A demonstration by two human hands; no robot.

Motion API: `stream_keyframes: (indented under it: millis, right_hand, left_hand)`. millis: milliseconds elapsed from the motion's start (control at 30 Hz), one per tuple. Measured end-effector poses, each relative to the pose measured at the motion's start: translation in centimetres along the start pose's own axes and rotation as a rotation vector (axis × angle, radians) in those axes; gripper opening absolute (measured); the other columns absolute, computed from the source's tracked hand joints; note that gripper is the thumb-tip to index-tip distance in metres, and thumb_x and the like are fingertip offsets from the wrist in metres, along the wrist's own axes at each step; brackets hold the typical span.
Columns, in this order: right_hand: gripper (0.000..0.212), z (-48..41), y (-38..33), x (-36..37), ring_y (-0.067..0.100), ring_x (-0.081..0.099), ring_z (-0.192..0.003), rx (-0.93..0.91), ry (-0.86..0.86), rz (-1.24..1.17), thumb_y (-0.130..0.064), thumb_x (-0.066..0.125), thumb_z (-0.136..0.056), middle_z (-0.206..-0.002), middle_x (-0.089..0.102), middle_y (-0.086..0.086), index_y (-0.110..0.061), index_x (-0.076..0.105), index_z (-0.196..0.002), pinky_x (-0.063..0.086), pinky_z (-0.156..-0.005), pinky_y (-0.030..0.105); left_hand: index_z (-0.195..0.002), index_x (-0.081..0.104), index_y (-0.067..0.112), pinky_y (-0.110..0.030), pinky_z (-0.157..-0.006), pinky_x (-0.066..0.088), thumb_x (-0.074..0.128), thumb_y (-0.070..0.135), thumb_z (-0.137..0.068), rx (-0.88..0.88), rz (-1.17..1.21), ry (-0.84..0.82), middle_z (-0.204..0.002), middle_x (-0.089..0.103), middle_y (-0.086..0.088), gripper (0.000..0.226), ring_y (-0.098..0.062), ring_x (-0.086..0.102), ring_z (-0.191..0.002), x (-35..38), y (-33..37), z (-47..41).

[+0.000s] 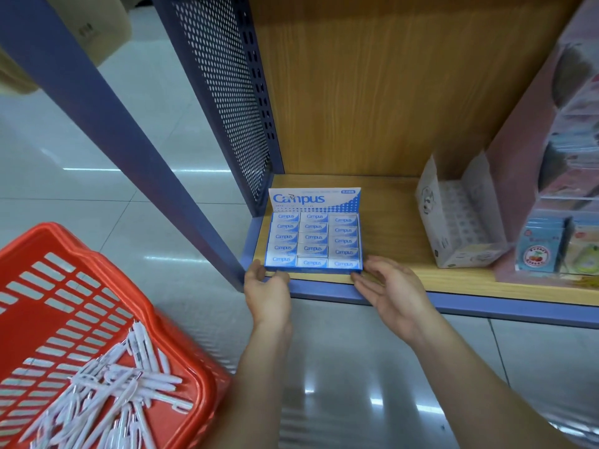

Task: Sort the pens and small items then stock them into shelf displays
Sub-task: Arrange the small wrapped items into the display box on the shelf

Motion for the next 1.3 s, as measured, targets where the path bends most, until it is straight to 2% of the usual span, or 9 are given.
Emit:
stream_keyframes:
  millis: [100, 233, 300, 367, 500, 633, 800, 1067, 1300]
  right_hand:
    - [0.025, -0.2, 0.3, 0.8, 0.036, 0.061, -0.112, 0.012, -0.023, -0.113, -0.004, 0.055, -0.094, -0.100, 0.063, 0.009, -0.004, 0.053, -0.119, 0.051, -0.094, 0.037]
    - [0.015, -0.5, 0.3, 1.2, 0.035, 0.060, -0.114, 0.025, -0.037, -0.174, -0.011, 0.055, -0.095, -0.118, 0.059, 0.010, -0.009, 0.056, -0.109, 0.047, -0.101, 0.041]
    - [0.018, -0.6, 0.1, 1.6, 0.029, 0.060, -0.112, -0.012, -0.050, -0.067, -0.011, 0.055, -0.095, -0.120, 0.061, 0.008, -0.012, 0.056, -0.113, 0.047, -0.102, 0.042]
    - [0.023, -0.7, -0.9, 2.3, 0.017, 0.061, -0.099, -0.146, -0.075, 0.312, -0.006, 0.057, -0.093, -0.104, 0.067, -0.001, -0.020, 0.058, -0.111, 0.049, -0.097, 0.041]
    - [0.054, -1.7, -2.7, 3.5, 0.017, 0.067, -0.088, -0.382, -0.099, 1.031, -0.007, 0.067, -0.083, -0.106, 0.068, -0.003, -0.018, 0.050, -0.133, 0.049, -0.085, 0.026]
    - [0.060, -2.8, -3.2, 3.4, 0.021, 0.065, -0.096, -0.423, -0.071, 1.289, -0.016, 0.065, -0.084, -0.112, 0.066, 0.007, -0.020, 0.045, -0.140, 0.047, -0.086, 0.024]
    - [0.061, -3.1, -3.0, 4.5, 0.026, 0.047, -0.129, -0.476, -0.158, 1.657, -0.022, 0.058, -0.089, -0.150, 0.033, 0.008, -0.015, 0.037, -0.147, 0.036, -0.107, 0.027]
    - [0.075, -3.9, -4.3, 5.7, 0.028, 0.015, -0.145, -0.336, -0.344, 1.921, -0.026, 0.055, -0.092, -0.161, 0.008, 0.003, -0.020, 0.012, -0.154, 0.022, -0.116, 0.030]
    - [0.061, 2.3, -11.3, 4.9, 0.027, 0.039, -0.126, -0.640, -0.267, 2.255, -0.013, 0.055, -0.083, -0.137, 0.039, 0.006, -0.023, 0.037, -0.140, 0.045, -0.099, 0.041]
  left_hand:
    - [-0.138, 0.040, 0.014, -0.030, -0.099, 0.043, 0.054, -0.005, -0.078, -0.054, 0.118, 0.025, -0.131, 0.056, -0.006, 0.065, -0.022, 0.057, -0.117, 0.5, -0.3, -0.7]
    - [-0.133, 0.045, 0.014, -0.023, -0.067, 0.038, 0.048, -0.010, -0.076, -0.124, 0.169, 0.046, -0.085, 0.051, 0.001, 0.062, -0.014, 0.045, -0.068, 1.2, -0.6, -1.7]
    - [-0.122, 0.053, 0.009, -0.022, -0.055, 0.032, 0.044, -0.014, -0.074, -0.128, 0.146, 0.003, -0.073, 0.042, 0.000, 0.054, -0.013, 0.035, -0.059, 1.9, -0.5, -2.3]
    - [-0.109, 0.056, 0.009, -0.022, -0.049, 0.032, 0.043, -0.013, -0.074, -0.078, 0.059, -0.047, -0.068, 0.042, 0.002, 0.043, -0.014, 0.033, -0.055, 2.8, -0.2, -2.4]
    - [-0.112, 0.046, 0.010, -0.030, -0.070, 0.048, 0.063, 0.002, -0.074, 0.077, -0.360, 0.043, -0.091, 0.061, 0.002, 0.042, -0.022, 0.057, -0.079, 3.0, 1.6, -1.8]
    - [-0.118, 0.037, 0.007, -0.039, -0.083, 0.051, 0.060, 0.003, -0.078, 0.064, -0.562, 0.075, -0.116, 0.059, -0.009, 0.047, -0.033, 0.059, -0.103, 3.8, 2.4, -2.0]
    - [-0.118, 0.036, 0.007, -0.039, -0.084, 0.048, 0.061, 0.006, -0.080, 0.068, -0.756, 0.016, -0.115, 0.059, -0.012, 0.046, -0.034, 0.058, -0.104, 4.5, 3.5, -3.3]
    - [-0.122, 0.034, 0.009, -0.038, -0.086, 0.043, 0.064, 0.021, -0.084, 0.101, -1.003, -0.055, -0.125, 0.053, -0.015, 0.050, -0.036, 0.052, -0.115, 4.9, 5.6, -4.6]
    - [-0.128, 0.039, 0.018, -0.038, -0.079, 0.045, 0.057, 0.012, -0.083, 0.458, -1.200, -0.138, -0.124, 0.041, -0.013, 0.048, -0.035, 0.052, -0.108, 7.1, 7.1, -0.9]
Point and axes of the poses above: each hand's wrist, its own z-axis away from the middle knuckle, its own x-axis out of the palm, y = z × x, the point moved 7 cm from there along -z, towards the middle knuckle
